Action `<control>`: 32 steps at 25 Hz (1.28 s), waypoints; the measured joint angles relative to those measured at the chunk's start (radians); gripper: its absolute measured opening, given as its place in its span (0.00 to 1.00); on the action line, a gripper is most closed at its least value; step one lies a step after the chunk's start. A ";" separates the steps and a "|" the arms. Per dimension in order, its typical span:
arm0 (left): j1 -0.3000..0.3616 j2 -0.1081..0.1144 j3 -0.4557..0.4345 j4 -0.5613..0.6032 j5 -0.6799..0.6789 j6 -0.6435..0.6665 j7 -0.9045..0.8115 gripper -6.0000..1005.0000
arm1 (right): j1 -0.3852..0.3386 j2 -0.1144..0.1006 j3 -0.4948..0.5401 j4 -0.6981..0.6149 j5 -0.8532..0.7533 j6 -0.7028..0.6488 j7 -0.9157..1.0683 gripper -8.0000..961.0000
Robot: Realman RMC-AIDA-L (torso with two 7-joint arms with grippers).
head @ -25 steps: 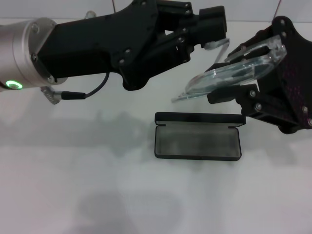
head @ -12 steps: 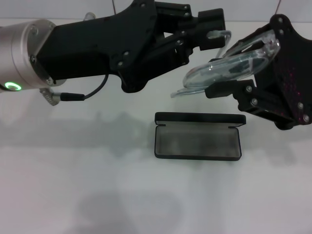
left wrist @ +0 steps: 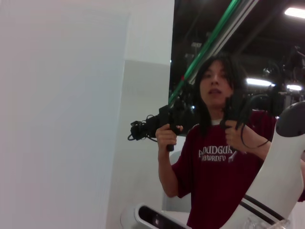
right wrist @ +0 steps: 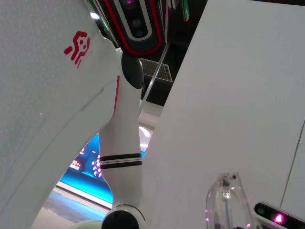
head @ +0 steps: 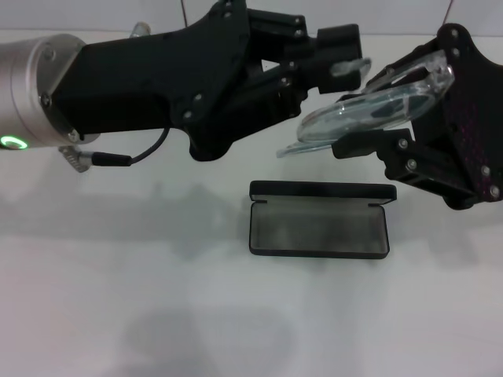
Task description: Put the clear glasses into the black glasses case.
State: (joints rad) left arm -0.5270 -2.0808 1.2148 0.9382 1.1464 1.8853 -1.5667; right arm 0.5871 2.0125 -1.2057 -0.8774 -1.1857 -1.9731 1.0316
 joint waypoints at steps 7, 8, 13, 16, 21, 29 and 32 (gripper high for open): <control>0.002 0.001 0.000 0.011 0.013 0.000 -0.003 0.12 | 0.000 0.000 0.000 0.000 0.000 0.005 -0.002 0.15; 0.002 0.001 0.000 0.011 0.013 0.000 -0.002 0.12 | 0.000 0.000 0.000 0.001 0.000 0.005 -0.002 0.15; 0.004 0.001 -0.014 0.011 0.013 0.000 0.001 0.12 | 0.000 0.000 0.000 0.001 0.000 0.006 -0.002 0.15; 0.011 0.001 -0.053 0.011 0.016 -0.002 0.002 0.12 | 0.000 0.000 0.000 0.002 0.000 0.006 -0.002 0.15; 0.023 0.002 -0.127 0.007 0.024 -0.002 0.003 0.12 | 0.000 0.000 0.000 0.009 0.000 0.000 -0.002 0.15; 0.027 -0.005 -0.077 0.020 0.016 0.001 0.001 0.12 | 0.004 0.001 -0.003 0.025 -0.010 0.005 0.000 0.16; 0.020 -0.006 -0.043 0.027 0.007 0.001 0.000 0.12 | 0.008 0.001 -0.002 0.031 -0.017 0.008 0.001 0.16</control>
State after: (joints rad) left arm -0.5067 -2.0869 1.1720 0.9650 1.1529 1.8865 -1.5665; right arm 0.5952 2.0139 -1.2072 -0.8467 -1.2028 -1.9647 1.0325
